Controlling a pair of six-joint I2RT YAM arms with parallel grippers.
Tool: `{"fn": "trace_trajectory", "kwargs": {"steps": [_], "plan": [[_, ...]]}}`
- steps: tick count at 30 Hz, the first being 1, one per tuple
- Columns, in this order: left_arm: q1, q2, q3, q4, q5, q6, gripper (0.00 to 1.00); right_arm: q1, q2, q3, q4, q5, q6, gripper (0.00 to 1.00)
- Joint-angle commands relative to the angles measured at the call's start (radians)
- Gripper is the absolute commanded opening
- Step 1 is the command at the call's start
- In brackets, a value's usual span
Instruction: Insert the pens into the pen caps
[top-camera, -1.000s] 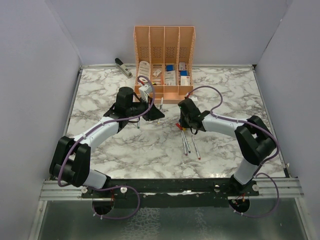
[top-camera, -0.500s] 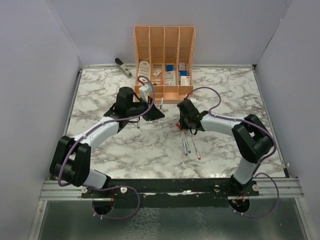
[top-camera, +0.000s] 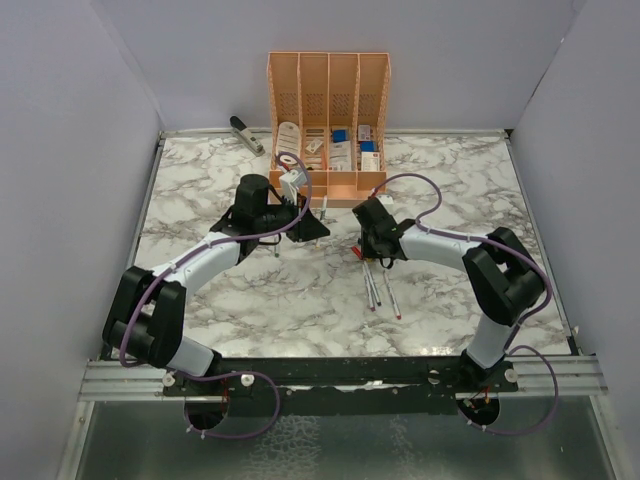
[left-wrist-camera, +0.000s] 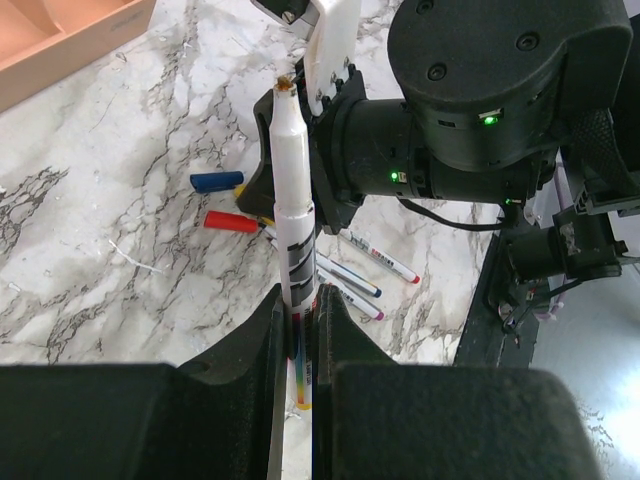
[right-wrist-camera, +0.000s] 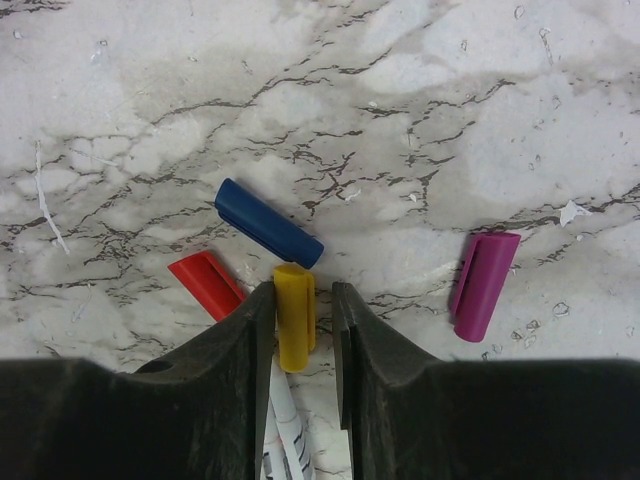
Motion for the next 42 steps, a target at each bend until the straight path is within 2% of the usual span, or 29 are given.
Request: {"fn": "trace_trajectory", "kwargs": {"steps": [1,16,19,22,23,32,42], "plan": [[0.001,0.014,0.028,0.038,0.006,-0.004,0.0,0.026,0.06,-0.009,-0.152,-0.011,0.025,0.29],[0.001,0.02,0.029,0.045,0.004,-0.011,0.0,0.062,0.125,0.016,-0.222,0.023,0.055,0.25],[0.001,0.019,0.028,0.044,0.005,-0.01,0.0,0.062,0.145,0.032,-0.236,0.026,0.068,0.17],[0.001,0.018,0.03,0.039,0.003,-0.007,0.0,0.062,0.165,0.054,-0.259,0.036,0.078,0.03],[0.001,0.017,0.03,0.037,0.003,-0.004,0.0,0.062,0.169,0.061,-0.266,0.04,0.078,0.01],[0.001,0.029,0.043,0.026,0.004,0.008,0.0,0.062,0.126,0.165,-0.282,0.128,0.049,0.01],[0.003,0.01,0.039,0.018,-0.007,0.027,0.0,0.057,-0.047,0.313,-0.21,0.184,-0.015,0.01]]}}
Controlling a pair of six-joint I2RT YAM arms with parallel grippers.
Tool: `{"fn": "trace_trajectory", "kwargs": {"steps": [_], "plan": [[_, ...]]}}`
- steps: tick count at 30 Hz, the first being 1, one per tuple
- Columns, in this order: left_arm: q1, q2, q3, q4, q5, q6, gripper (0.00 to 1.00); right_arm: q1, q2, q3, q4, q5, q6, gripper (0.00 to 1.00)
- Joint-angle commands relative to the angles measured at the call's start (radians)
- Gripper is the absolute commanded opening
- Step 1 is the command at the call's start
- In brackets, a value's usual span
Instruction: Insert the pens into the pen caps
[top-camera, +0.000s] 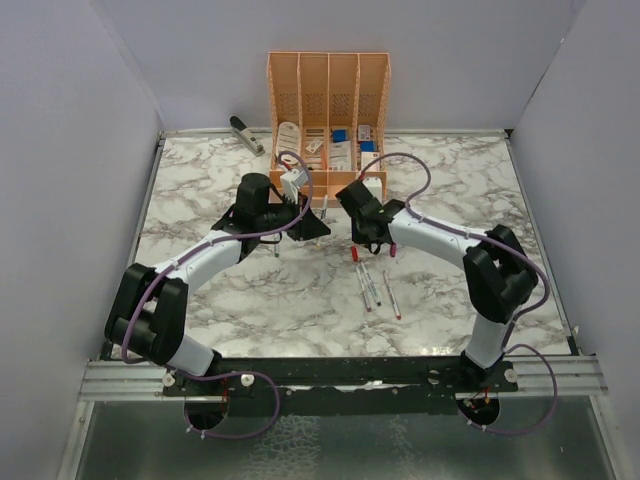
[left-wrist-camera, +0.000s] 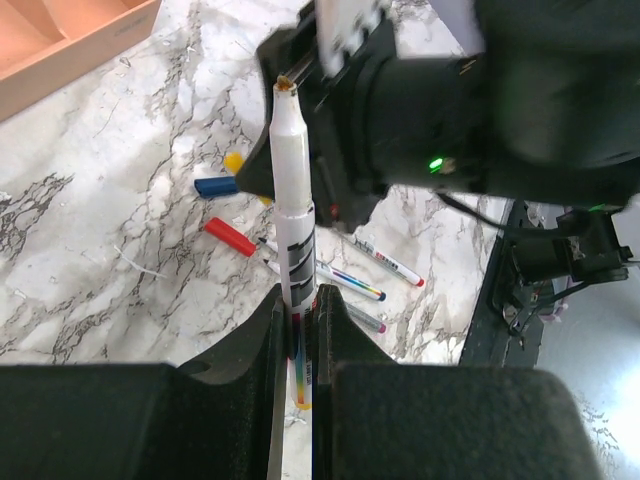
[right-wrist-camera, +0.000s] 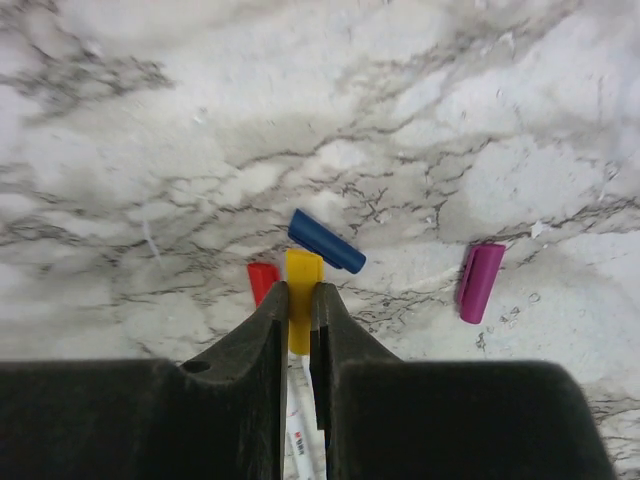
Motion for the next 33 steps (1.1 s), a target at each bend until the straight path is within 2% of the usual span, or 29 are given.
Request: {"fn": "trace_trajectory", "kwargs": {"steps": [1,6,8,13,17,22,33], "plan": [[0.003,-0.015,0.025,0.009,-0.005,0.025,0.0,-0.004,-0.13,0.069,0.051,0.075,-0.038,0.01],[0.002,-0.028,0.012,0.039,0.015,0.017,0.0,-0.037,-0.263,0.021,0.211,0.098,-0.072,0.01],[0.001,-0.036,-0.001,0.078,0.036,-0.002,0.0,-0.048,-0.337,-0.05,0.342,0.088,-0.102,0.01],[-0.012,-0.054,0.004,0.104,0.077,-0.028,0.0,-0.072,-0.53,-0.305,0.794,-0.085,-0.159,0.01],[-0.049,-0.061,0.033,0.103,0.094,-0.038,0.0,-0.076,-0.623,-0.417,0.994,-0.172,-0.162,0.01],[-0.121,-0.05,0.08,0.103,0.098,-0.049,0.0,-0.076,-0.669,-0.465,1.099,-0.243,-0.149,0.01],[-0.149,-0.028,0.111,0.054,0.081,-0.024,0.0,-0.076,-0.69,-0.461,1.104,-0.325,-0.127,0.01]]}}
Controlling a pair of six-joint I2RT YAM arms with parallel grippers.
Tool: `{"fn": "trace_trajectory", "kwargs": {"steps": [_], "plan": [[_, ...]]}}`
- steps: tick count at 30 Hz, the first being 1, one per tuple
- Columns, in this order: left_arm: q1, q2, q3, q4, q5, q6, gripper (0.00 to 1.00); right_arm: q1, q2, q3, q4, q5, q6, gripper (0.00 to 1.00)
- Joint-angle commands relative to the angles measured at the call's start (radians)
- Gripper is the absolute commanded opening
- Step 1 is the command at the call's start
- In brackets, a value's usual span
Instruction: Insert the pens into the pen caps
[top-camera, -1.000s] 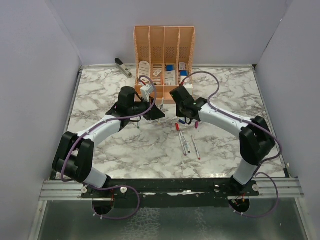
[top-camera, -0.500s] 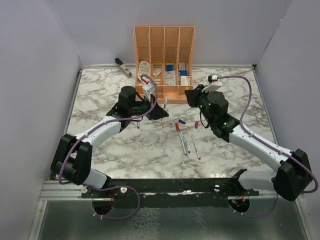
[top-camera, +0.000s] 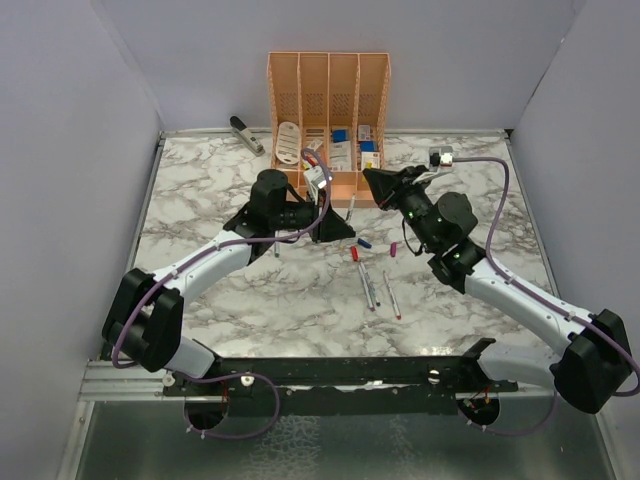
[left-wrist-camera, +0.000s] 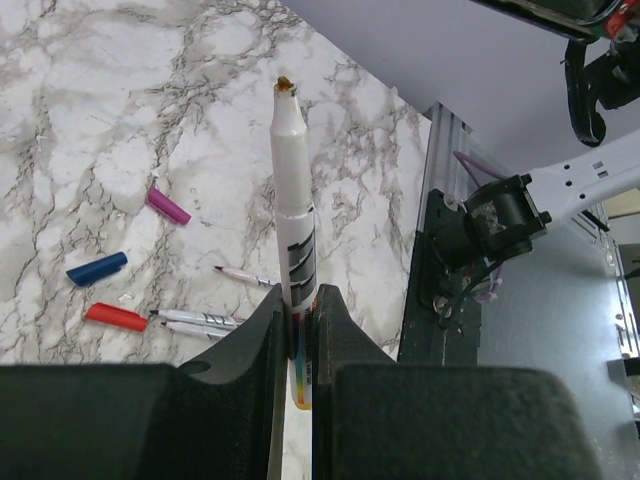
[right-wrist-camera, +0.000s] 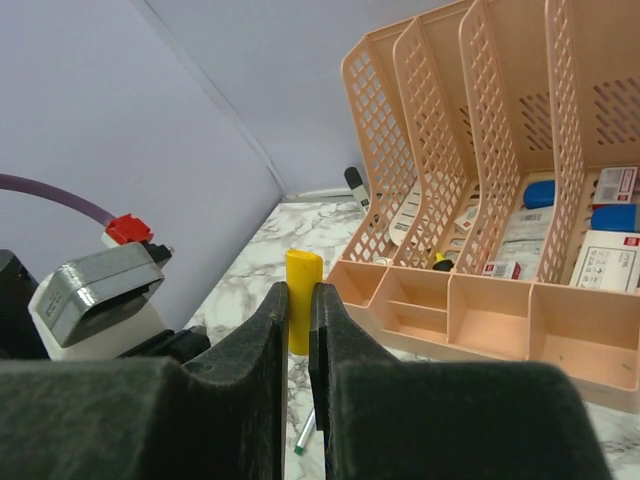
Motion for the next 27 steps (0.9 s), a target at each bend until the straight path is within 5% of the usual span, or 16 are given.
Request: {"fn": "trace_trajectory", "kwargs": {"steps": [1,27], "plan": [[-0.006,0.002,0.032,-0.007,0.015,0.014,0.0,-0.002,-0.024,-0.003,0.056,-0.064,0.008,0.01],[-0.008,0.037,0.078,0.007,0.019,0.007,0.0,-0.002,0.013,-0.039,0.106,-0.107,0.023,0.01]]}}
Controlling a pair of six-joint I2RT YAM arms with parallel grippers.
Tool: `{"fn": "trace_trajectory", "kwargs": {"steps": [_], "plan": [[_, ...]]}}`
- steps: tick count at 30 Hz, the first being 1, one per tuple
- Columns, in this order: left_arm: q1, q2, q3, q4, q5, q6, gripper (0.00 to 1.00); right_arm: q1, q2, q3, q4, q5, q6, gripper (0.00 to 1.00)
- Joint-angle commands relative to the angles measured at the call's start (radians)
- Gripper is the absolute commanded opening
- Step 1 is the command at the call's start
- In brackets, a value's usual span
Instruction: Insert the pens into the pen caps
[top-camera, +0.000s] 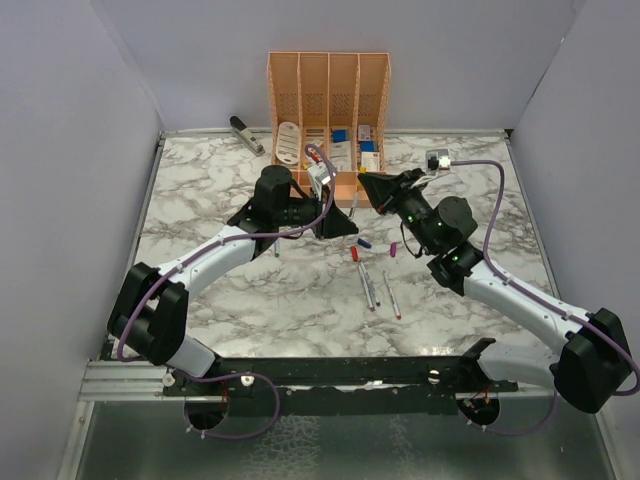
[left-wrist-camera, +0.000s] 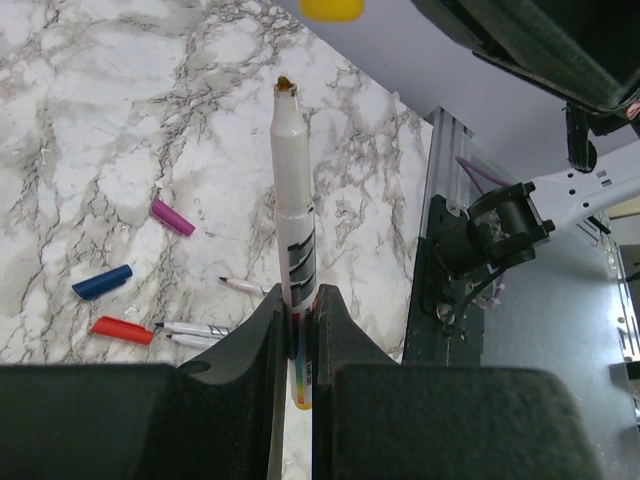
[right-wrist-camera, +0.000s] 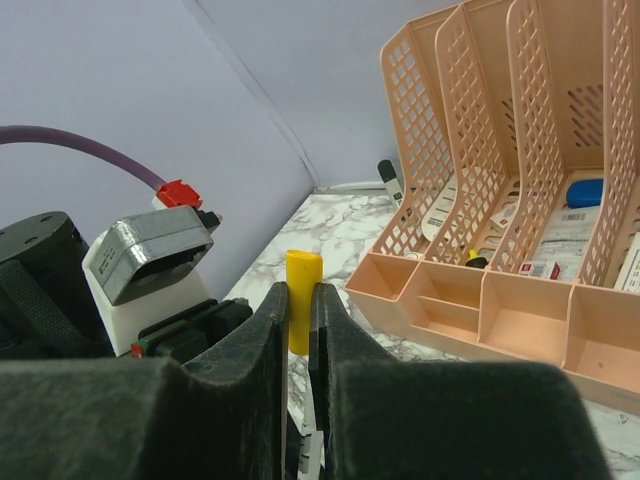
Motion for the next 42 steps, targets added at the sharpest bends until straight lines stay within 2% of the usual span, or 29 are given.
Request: {"fn": "trace_trajectory", "kwargs": {"steps": [1,42], "plan": [[-0.006,-0.005,0.039,0.018,0.019,0.005,0.0,-0.002,0.016,-0.003,0.041,-0.019,-0.004,0.01],[-0.007,-0.028,0.029,0.032,0.01,0.022,0.0,-0.002,0.044,-0.028,0.037,0.014,-0.019,0.01]]}}
